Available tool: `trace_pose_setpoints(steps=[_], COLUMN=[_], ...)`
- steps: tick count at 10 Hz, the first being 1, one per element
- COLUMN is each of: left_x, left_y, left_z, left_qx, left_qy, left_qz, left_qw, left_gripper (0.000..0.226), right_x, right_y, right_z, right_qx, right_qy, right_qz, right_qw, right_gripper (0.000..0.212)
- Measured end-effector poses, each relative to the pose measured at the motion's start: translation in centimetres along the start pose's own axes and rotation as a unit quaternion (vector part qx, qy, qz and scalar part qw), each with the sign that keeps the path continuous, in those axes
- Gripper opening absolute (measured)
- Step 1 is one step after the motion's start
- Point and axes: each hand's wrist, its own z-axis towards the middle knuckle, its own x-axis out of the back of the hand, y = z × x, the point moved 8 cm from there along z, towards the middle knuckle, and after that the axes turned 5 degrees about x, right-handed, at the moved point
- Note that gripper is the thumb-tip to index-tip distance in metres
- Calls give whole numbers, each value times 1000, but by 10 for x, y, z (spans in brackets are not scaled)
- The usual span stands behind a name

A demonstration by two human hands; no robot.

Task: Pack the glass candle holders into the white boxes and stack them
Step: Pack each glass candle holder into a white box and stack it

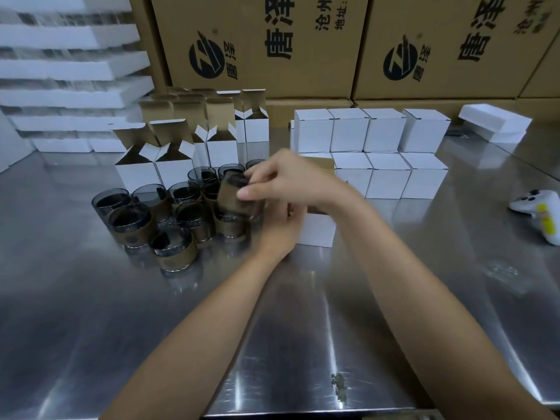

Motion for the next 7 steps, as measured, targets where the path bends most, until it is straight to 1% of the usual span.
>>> trace_pose_setpoints(steps=[1, 2, 3, 4, 5, 7], left_x=[1, 4, 3, 2, 1, 3], left_y=[8, 4, -3, -6, -6, -3], left_z=[-4, -2, 1, 0, 0, -1], left_qx=[-13, -5, 13, 26, 32, 31], left_qy=[-9, 5, -9, -18, -22, -12], left_qz=[-11, -52, -38, -35, -31, -22], left_qw=[1000, 999, 999, 999, 999, 999], left_gripper=[17, 21, 38, 43, 44, 44], right_x=[42, 68, 80, 83, 78, 59], right_y=[12, 33, 50, 60, 65, 75], right_z=[-17, -30, -36, -36, -32, -23], right_qx=[-28, -69, -98, -108, -114, -115], right_qy=[47, 70, 87, 97, 93, 44], right_qz=[49, 44, 20, 2, -27, -93], right_qw=[997, 994, 991, 989, 989, 988], right_gripper=[27, 14, 12, 16, 15, 15])
